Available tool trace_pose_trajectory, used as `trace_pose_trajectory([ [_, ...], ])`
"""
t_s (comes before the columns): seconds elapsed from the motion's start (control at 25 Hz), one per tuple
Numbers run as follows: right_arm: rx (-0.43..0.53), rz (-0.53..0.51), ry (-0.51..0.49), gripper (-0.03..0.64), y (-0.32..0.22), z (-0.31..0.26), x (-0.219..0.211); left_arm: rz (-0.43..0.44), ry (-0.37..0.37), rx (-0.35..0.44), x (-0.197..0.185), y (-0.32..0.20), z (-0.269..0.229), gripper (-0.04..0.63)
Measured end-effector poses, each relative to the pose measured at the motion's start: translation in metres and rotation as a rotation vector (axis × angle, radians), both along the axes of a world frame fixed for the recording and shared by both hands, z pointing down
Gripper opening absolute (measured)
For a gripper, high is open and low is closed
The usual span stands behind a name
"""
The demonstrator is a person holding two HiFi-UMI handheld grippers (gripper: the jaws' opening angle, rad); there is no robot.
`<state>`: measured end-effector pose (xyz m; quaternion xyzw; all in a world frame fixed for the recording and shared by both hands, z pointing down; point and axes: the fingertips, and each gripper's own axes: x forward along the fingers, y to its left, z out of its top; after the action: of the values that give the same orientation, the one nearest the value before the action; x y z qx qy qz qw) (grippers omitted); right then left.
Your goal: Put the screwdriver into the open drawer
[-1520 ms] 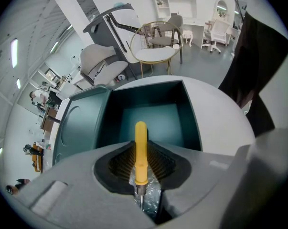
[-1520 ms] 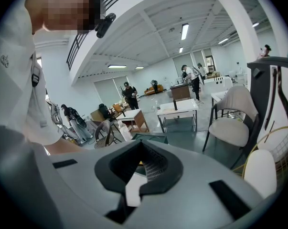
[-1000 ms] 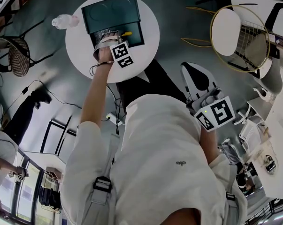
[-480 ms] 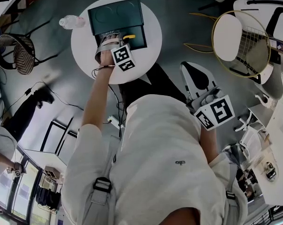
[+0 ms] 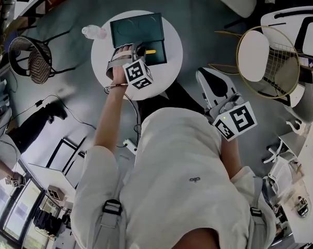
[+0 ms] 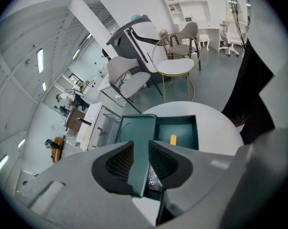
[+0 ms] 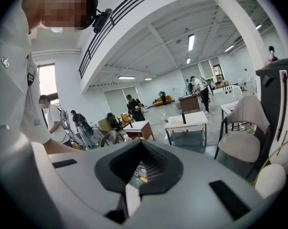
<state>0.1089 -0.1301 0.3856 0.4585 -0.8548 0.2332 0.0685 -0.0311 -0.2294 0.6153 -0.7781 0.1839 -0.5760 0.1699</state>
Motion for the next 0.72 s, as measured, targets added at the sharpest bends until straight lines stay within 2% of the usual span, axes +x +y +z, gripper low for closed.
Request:
trace_pose_trajectory([
  [0.32, 0.092, -0.046, -0.036, 0.006, -0.016, -0.026, -0.004, -0.071, 0.081, 0.202, -0.002, -0.005, -0.106, 0.098],
  [0.48, 0.108, -0.059, -0.059, 0.006, -0.02, -0.029, -0.006, -0.126, 0.124, 0.308, -0.004, 0.007, -0.154, 0.094],
  [0.72, 0.119, -0.124, -0.057, 0.006, -0.019, -0.03, -0.023, -0.192, 0.191, 0.393, -0.015, 0.032, -0.204, 0.077],
])
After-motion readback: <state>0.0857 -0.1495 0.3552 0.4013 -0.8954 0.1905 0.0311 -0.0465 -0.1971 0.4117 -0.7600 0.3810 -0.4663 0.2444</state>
